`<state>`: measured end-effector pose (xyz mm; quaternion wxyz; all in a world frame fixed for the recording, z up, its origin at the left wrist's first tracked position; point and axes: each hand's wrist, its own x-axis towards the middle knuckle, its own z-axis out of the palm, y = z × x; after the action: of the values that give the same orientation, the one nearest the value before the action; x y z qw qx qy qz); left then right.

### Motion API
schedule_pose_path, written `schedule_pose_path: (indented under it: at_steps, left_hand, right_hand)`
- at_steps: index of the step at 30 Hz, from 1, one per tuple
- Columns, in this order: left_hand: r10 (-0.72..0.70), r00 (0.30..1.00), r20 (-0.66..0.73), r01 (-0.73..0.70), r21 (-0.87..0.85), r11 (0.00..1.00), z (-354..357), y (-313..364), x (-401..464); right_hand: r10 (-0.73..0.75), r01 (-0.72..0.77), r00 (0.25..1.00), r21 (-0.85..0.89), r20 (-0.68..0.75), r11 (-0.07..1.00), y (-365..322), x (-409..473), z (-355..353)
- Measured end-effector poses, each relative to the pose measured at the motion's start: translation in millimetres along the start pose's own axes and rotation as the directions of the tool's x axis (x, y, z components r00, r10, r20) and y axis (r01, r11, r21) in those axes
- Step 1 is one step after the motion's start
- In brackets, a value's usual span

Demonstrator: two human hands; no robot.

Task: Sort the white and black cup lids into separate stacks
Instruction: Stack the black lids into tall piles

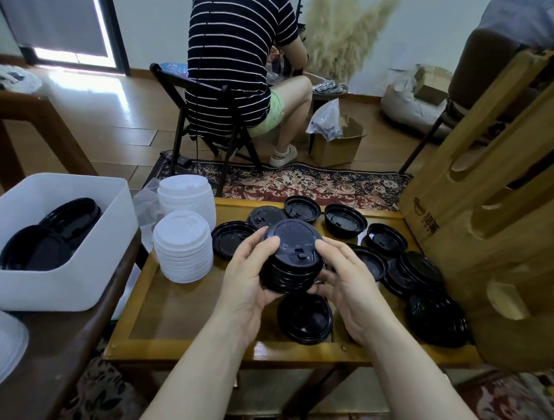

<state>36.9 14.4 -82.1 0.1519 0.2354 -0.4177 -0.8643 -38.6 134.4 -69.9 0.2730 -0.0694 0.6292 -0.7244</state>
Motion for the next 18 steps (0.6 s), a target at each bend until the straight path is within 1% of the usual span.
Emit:
schedule_pose_path:
  at_steps: [2,8,12,14,18]
  left_hand:
    - [0.015,0.999,-0.031,-0.014,0.025,1.0,-1.7,0.4,1.0]
    - [0.041,0.998,-0.056,-0.037,0.068,0.997,-2.4,3.3,0.6]
    - [0.033,0.999,-0.031,-0.029,0.14,0.99,-3.2,2.2,-0.7]
    - [0.032,0.999,-0.031,-0.028,0.125,0.992,-2.7,1.4,-1.2]
    - [0.027,0.997,-0.077,-0.024,0.041,0.999,-2.2,3.5,0.8]
  right_hand:
    - [-0.01,0.01,1.0,0.016,0.014,1.0,0.5,0.0,-0.5]
    - [-0.034,0.034,0.999,0.006,0.027,0.999,1.6,-0.5,0.3]
    - [-0.033,0.033,0.999,-0.021,0.012,0.999,2.4,-0.2,-1.2]
    - [-0.032,0.034,0.999,-0.055,0.033,0.998,2.6,-0.8,-1.6]
    - [-0.025,0.033,0.998,-0.126,0.062,0.991,4.5,0.7,-1.9]
